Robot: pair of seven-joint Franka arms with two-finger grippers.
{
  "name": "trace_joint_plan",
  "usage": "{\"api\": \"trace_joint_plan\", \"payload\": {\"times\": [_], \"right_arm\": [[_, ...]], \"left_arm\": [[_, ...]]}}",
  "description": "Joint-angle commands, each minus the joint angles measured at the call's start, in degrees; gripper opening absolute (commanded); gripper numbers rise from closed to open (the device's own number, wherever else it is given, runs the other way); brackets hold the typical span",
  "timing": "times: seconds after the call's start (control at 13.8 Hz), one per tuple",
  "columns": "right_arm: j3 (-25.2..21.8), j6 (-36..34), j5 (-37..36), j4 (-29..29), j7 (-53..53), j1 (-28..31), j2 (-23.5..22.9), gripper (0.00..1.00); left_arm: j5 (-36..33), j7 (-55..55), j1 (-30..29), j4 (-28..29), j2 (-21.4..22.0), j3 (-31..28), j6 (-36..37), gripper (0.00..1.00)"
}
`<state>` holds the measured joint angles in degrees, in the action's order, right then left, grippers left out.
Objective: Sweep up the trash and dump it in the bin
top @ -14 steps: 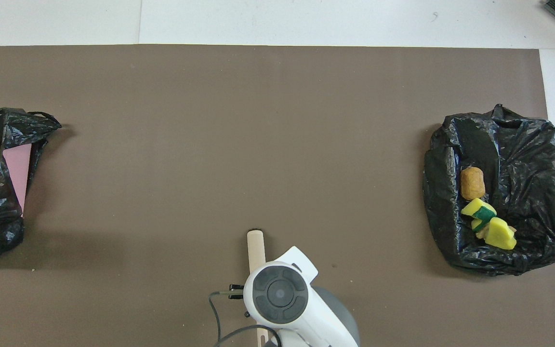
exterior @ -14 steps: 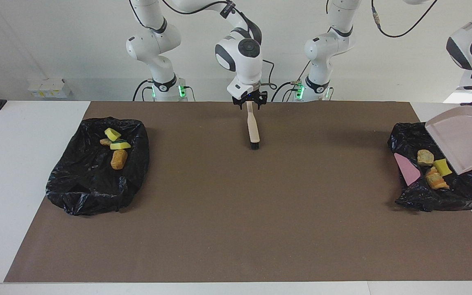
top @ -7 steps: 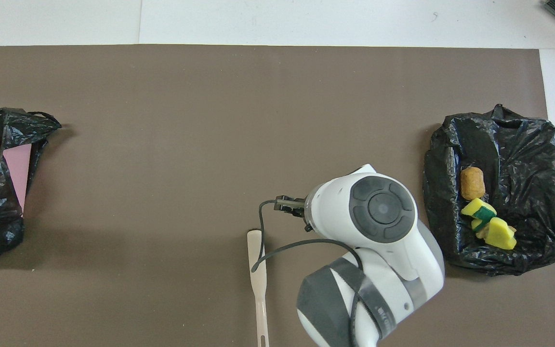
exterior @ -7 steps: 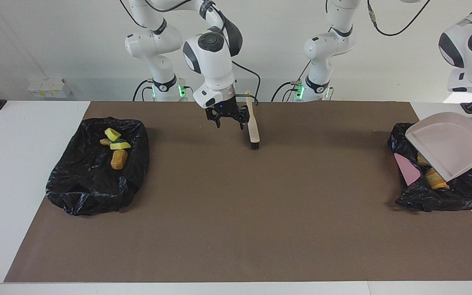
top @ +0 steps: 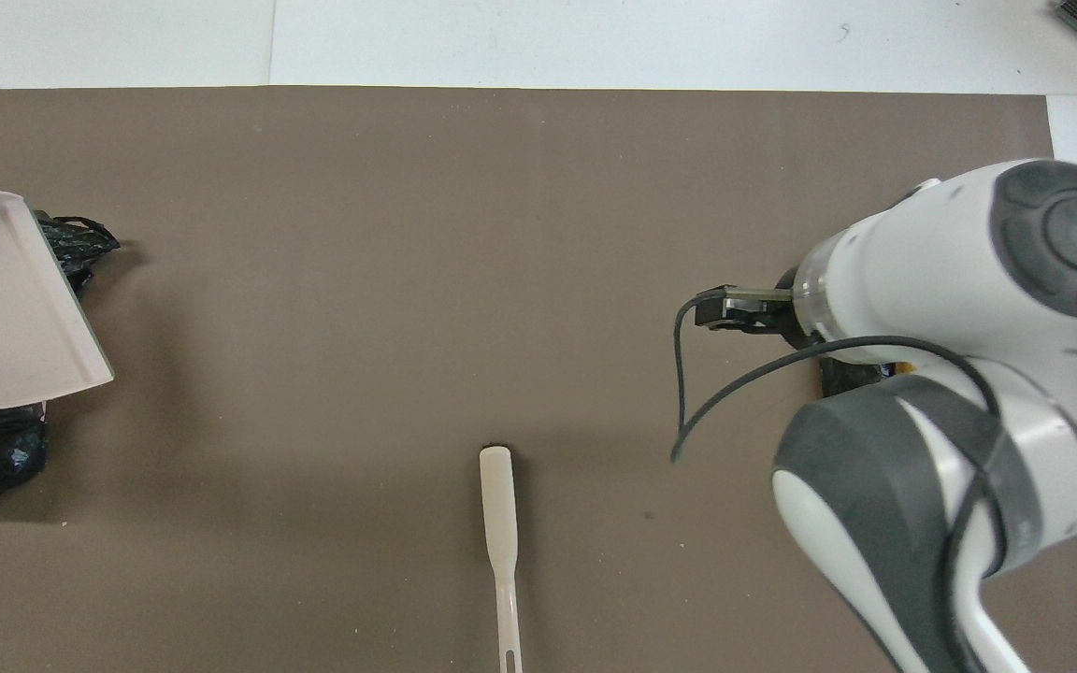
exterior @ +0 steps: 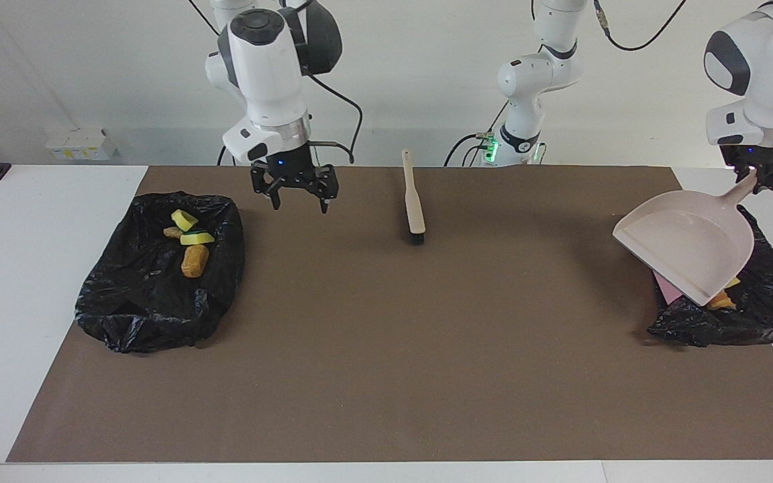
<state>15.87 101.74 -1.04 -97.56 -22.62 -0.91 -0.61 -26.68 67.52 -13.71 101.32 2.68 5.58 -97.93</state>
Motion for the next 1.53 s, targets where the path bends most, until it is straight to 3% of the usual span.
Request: {"api": "trace_joint_plan", "payload": {"times": [0.0, 0.36, 0.73, 0.94, 1.24, 1.31, 1.45], "right_arm": [[0.57, -5.74, -0.45, 4.90, 2.85, 1.35, 0.34, 1.00], [0.04, -6.91, -0.54, 6.42, 2.85, 2.75, 0.08, 1.00], [0.04, -6.91, -0.72, 7.20, 2.85, 2.75, -0.10, 1.00], [-0.14, -6.91, -0.80, 7.56, 2.76, 2.84, -0.27, 1.00], [-3.46, -7.00, -0.11, 7.56, 2.85, 2.49, 0.69, 1.00], [-4.35, -7.69, 0.33, 7.30, 2.93, 2.49, 3.31, 1.00], [-7.50, -9.80, 0.34, 6.77, 3.89, 0.57, 4.30, 1.00]], "left_arm": [[3.20, -7.90, 1.05, 0.02, 1.10, 2.93, 4.14, 0.00], [9.97, -17.23, 1.14, -0.15, 1.89, 9.08, 8.71, 0.00], [17.69, -33.39, 1.66, 0.55, 2.77, 15.16, 9.95, 0.00], [25.25, -46.29, 2.28, 0.46, 2.59, 15.16, 8.73, 0.00], [28.42, -54.23, 4.56, 0.46, 1.80, 15.16, 6.36, 0.00], [29.13, -57.47, 5.00, 0.46, 1.45, 15.25, 5.13, 0.00], [29.31, -61.36, 7.37, 0.46, -0.04, 15.16, 3.02, 0.00]]}}
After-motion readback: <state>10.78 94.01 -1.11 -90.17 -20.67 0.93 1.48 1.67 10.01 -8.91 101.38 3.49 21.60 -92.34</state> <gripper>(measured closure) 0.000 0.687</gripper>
